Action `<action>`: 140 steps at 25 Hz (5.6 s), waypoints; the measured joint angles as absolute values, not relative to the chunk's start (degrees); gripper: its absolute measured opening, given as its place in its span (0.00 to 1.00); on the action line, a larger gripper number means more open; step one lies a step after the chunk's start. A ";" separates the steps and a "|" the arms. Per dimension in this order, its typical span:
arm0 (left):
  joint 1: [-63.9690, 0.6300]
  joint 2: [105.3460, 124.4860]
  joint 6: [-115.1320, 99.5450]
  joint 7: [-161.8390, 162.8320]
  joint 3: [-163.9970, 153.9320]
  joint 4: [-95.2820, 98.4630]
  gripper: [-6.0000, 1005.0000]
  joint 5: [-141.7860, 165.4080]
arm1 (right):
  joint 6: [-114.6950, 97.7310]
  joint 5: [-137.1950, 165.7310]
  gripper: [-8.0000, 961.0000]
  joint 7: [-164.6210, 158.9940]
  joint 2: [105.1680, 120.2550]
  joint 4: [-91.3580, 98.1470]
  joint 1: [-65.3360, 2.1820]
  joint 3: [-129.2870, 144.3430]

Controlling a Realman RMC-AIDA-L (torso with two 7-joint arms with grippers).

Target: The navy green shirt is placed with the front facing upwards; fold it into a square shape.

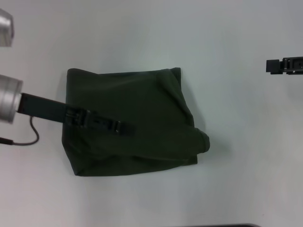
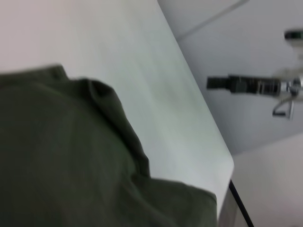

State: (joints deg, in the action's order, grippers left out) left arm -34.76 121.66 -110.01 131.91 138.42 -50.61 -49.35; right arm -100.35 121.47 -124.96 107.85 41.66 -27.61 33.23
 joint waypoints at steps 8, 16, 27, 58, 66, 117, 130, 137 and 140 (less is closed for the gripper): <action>-35.32 123.99 -105.69 132.45 134.97 -49.50 0.65 -51.15 | -101.16 121.94 0.56 -125.49 107.84 41.66 -28.12 33.11; -36.14 123.97 -99.70 132.51 123.53 -44.59 0.65 -56.49 | -101.06 121.98 0.56 -125.50 107.84 41.66 -28.11 33.08; -37.46 123.92 -93.27 133.18 114.78 -39.96 0.65 -56.47 | -100.92 122.00 0.56 -125.23 107.92 41.66 -27.57 32.81; -30.08 117.86 -109.08 131.72 148.80 -52.47 0.64 -61.26 | -86.94 135.66 0.56 -137.97 113.92 36.44 -46.98 56.62; -30.30 118.29 -108.85 131.75 148.85 -51.93 0.64 -61.26 | -79.74 136.21 0.56 -138.26 115.34 36.21 -47.80 56.24; -30.58 119.52 -106.85 131.43 148.88 -50.26 0.64 -62.76 | -73.79 131.04 0.51 -140.74 119.51 30.66 -49.77 56.71; -31.05 119.68 -106.87 131.36 148.15 -50.00 0.64 -62.75 | -74.96 131.11 0.21 -140.80 119.49 31.31 -49.03 57.27; -30.57 119.84 -106.91 131.66 148.18 -50.00 0.64 -62.75 | -77.02 128.19 0.07 -141.07 119.53 36.31 -48.14 57.33; -30.49 119.92 -107.17 131.71 148.19 -50.00 0.64 -62.75 | -76.87 127.39 0.07 -140.79 119.55 36.94 -48.16 57.35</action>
State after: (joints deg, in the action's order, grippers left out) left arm -30.48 119.92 -107.17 131.71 148.19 -50.00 -62.75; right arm -76.87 127.39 -140.79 119.55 36.94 -48.16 57.35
